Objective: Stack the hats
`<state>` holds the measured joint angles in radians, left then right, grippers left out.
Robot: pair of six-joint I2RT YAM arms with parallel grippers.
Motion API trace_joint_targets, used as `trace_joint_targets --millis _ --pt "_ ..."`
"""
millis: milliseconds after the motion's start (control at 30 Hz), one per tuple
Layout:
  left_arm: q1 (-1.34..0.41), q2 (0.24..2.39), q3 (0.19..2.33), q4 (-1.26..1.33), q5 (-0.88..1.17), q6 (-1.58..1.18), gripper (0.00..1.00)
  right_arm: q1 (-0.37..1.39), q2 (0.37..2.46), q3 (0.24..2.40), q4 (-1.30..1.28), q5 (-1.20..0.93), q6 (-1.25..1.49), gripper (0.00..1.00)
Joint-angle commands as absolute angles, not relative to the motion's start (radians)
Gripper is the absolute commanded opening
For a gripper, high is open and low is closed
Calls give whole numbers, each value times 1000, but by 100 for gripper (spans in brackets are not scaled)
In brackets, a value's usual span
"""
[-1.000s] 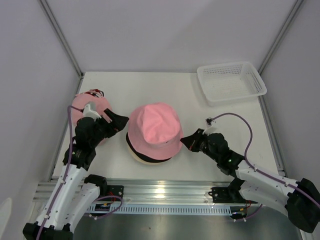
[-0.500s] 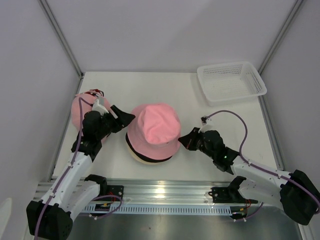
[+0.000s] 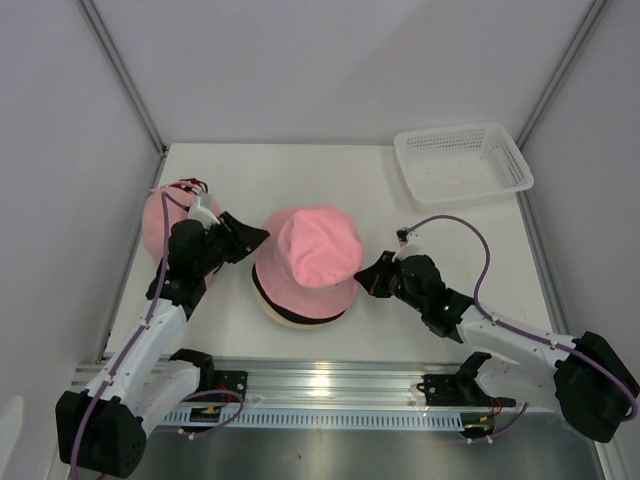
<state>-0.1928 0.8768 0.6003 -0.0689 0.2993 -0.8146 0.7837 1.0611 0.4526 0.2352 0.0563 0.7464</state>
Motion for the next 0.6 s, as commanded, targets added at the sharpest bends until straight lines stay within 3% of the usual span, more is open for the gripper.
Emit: trace_joint_targets --millis 0,33,133,567 --pt "-186 880 588 -17 333 -825 39 782 1072 503 232 81 712 0" --pt "-192 884 588 -11 336 -827 25 781 1075 512 224 92 712 0" --pt "-205 896 586 -58 292 -807 1 778 1088 532 175 129 718 0" --pt "-363 917 485 -156 -40 -775 1 772 1198 552 75 175 721 0"
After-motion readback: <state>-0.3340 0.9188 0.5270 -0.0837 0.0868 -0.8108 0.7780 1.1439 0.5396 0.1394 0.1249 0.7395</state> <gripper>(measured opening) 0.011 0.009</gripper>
